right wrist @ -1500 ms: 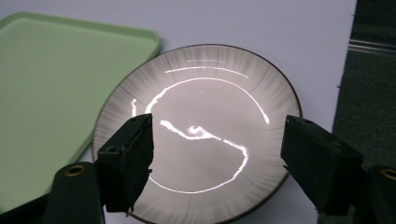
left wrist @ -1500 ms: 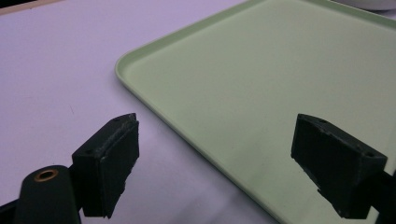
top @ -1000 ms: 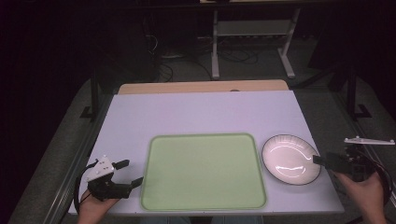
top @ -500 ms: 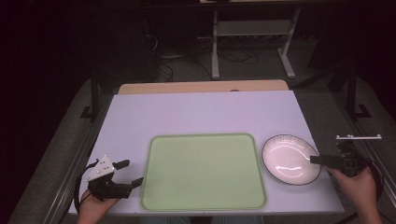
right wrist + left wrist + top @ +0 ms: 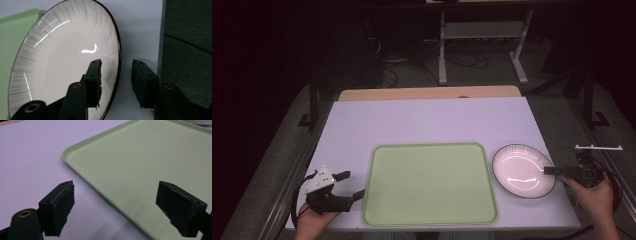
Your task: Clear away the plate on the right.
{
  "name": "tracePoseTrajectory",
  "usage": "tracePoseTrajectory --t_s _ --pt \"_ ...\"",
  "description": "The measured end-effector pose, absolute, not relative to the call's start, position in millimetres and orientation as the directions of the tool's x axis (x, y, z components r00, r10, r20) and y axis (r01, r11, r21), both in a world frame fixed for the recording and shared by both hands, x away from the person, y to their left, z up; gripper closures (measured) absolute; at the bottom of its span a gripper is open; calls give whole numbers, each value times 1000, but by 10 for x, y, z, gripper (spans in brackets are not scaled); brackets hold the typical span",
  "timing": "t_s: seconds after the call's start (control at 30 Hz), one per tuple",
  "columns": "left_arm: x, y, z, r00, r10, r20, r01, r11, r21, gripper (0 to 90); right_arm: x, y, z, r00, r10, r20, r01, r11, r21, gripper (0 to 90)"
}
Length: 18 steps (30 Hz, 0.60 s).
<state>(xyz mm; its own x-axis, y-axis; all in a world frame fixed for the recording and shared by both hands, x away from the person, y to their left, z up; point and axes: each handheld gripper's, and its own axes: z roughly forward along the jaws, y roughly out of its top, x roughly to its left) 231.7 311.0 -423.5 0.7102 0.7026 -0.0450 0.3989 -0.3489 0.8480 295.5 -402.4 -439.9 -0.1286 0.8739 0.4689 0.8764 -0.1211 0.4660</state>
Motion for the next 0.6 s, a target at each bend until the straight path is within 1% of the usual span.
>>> tracePoseTrajectory --t_s 0.07,0.17,0.23,0.37,0.53,0.6 --pt "2319 3108 -4236 711 702 -45 399 -350 848 151 2964 -4053 -4409 -117 858 500 880 -143 452 626" --pt "2317 3105 -4234 712 701 -43 397 -351 848 151 2967 -4066 -4427 -103 849 518 881 -164 443 636" --pt "2316 3105 -4234 712 701 -44 397 -351 848 150 2970 -4065 -4436 -102 851 515 883 -161 441 644" --pt "2318 3109 -4234 711 702 -45 398 -349 848 151 2976 -4071 -4442 -89 852 517 886 -169 431 699" --pt "2318 3126 -4223 707 706 -43 396 -345 851 151 2995 -4040 -4452 -93 846 525 892 -164 422 725" --pt "2315 3130 -4225 705 708 -46 399 -341 851 151 3011 -4019 -4463 -96 835 541 895 -165 413 765"
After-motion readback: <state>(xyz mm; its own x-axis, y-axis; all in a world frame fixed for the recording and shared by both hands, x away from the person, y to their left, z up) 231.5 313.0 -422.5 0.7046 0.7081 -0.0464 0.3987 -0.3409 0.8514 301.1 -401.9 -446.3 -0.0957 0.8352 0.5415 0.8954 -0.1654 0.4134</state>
